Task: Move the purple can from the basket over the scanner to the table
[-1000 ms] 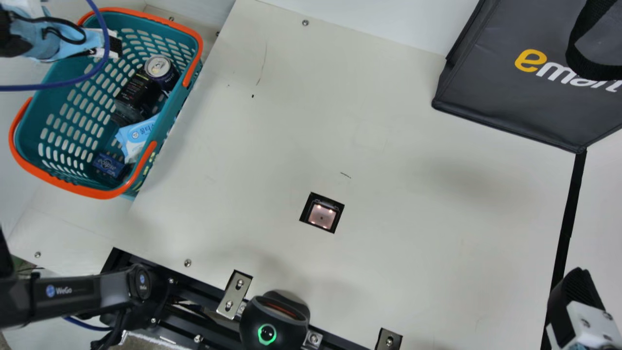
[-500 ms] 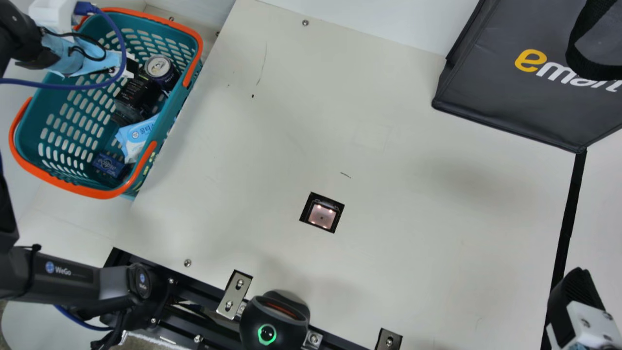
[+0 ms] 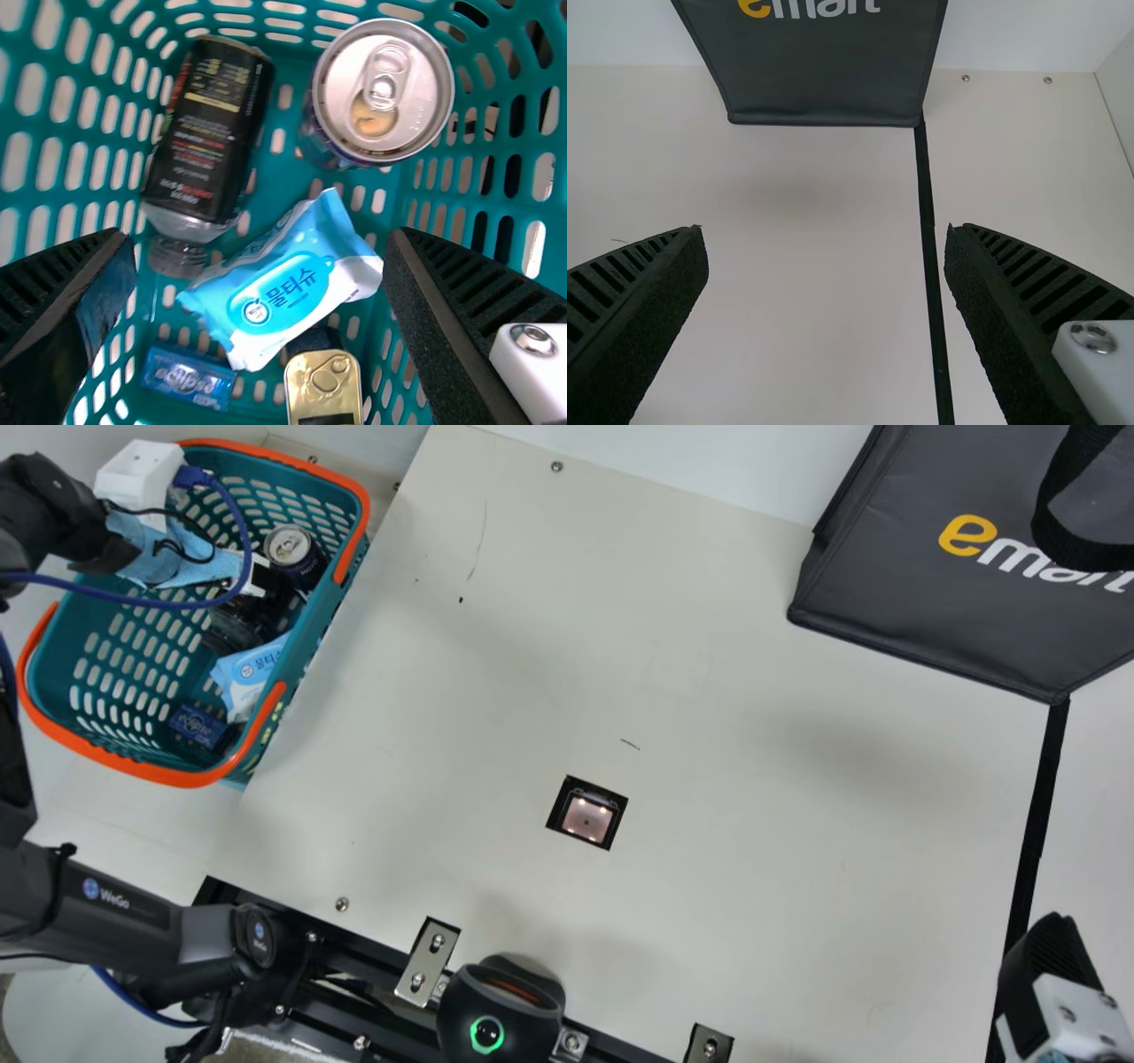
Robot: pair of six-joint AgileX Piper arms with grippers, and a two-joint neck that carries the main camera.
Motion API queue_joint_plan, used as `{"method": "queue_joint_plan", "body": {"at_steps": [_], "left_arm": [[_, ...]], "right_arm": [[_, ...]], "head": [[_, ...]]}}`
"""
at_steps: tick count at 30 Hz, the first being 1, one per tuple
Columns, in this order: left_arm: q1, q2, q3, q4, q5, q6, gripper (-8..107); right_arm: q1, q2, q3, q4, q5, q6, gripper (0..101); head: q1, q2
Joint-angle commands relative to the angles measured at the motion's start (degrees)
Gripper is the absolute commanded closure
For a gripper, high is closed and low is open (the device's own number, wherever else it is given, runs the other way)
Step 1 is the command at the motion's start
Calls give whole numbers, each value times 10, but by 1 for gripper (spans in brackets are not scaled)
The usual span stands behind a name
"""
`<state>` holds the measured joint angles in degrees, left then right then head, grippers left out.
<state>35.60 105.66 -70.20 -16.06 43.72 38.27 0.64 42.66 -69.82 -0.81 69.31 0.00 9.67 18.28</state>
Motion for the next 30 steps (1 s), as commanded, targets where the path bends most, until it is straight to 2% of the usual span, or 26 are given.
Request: {"method": "queue_joint_plan", "body": {"at_steps": [1, 16, 30], "left_arm": [[-3, 7, -3, -11, 0, 17, 9], [-21, 60, -33, -87, -11, 140, 9], [-12, 112, -58, -195, -10, 294, 9]], "right_arm": [[0, 0, 0, 0, 0, 0, 6], [0, 0, 0, 0, 0, 0, 6], [0, 0, 0, 0, 1, 0, 6]], "head": [[-17, 1], [-17, 1], [-17, 1]]}}
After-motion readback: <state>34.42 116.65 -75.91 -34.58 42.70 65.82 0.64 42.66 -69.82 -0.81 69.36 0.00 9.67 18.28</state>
